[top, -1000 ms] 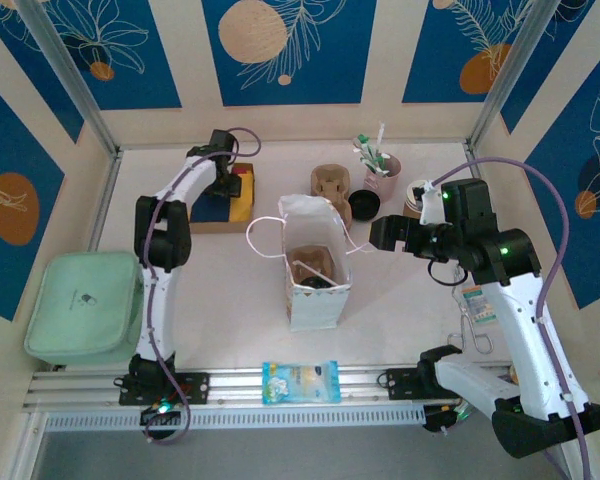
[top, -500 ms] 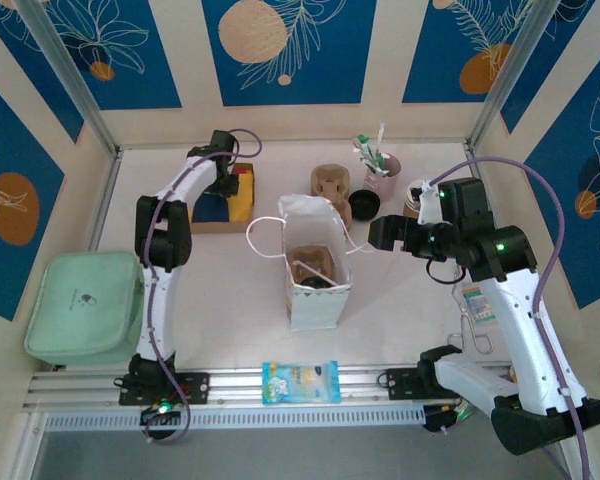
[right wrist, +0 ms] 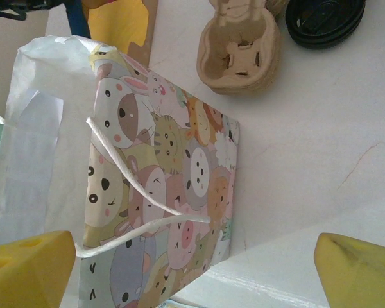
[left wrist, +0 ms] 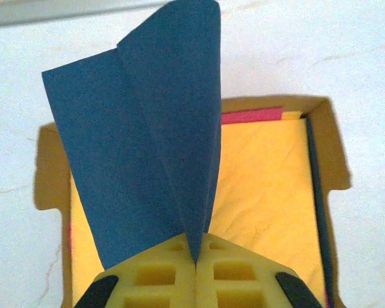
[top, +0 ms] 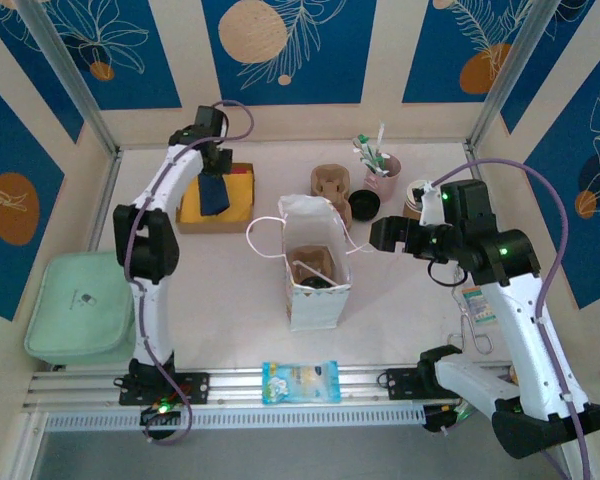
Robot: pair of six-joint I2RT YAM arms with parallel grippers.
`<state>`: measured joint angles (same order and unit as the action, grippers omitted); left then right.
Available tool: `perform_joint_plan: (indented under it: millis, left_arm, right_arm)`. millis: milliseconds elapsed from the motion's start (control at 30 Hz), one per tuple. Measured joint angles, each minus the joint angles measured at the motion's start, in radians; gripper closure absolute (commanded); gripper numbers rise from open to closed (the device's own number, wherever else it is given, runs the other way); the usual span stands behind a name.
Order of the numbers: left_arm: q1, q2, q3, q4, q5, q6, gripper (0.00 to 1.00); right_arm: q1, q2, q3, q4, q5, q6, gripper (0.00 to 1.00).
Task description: Pack the takeout coffee
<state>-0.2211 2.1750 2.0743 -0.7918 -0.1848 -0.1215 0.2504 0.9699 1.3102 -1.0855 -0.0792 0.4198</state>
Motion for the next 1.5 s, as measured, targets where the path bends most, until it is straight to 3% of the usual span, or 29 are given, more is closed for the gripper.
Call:
perform_joint_plan:
  millis: [167, 467, 700, 1033, 1233, 1500]
  left_arm:
    - [0.0, -0.086, -0.042, 0.035, 0.052, -0.002, 0.98]
    - [0.0, -0.241, -0.138, 0.152, 0.251, -0.031, 0.98]
    - [0.0, -0.365, -0.176, 0.298, 0.48, -0.085, 0.97]
    - [0.0, -0.494, -0.252, 0.601, 0.79, -0.265, 0.97]
    - [-0.014, -0.534, -0.272, 0.749, 0.906, -0.345, 0.97]
    - [-0.091, -0.612, -0.315, 0.886, 0.997, -0.355, 0.97]
  right_arm:
    - [0.0, -0.009, 0.0, 0.0, 0.0, 0.0, 0.04]
    - [0.0, -0.013, 0.0, -0.001, 0.0, 0.0, 0.04]
    - [0.0, -0.013, 0.0, -0.002, -0.001, 0.003, 0.04]
    - [0.005, -0.013, 0.0, -0.002, -0.001, 0.008, 0.04]
    - [0.006, -0.013, 0.0, -0.002, -0.001, 0.008, 0.04]
    - [0.021, -0.013, 0.0, 0.0, -0.004, 0.019, 0.03]
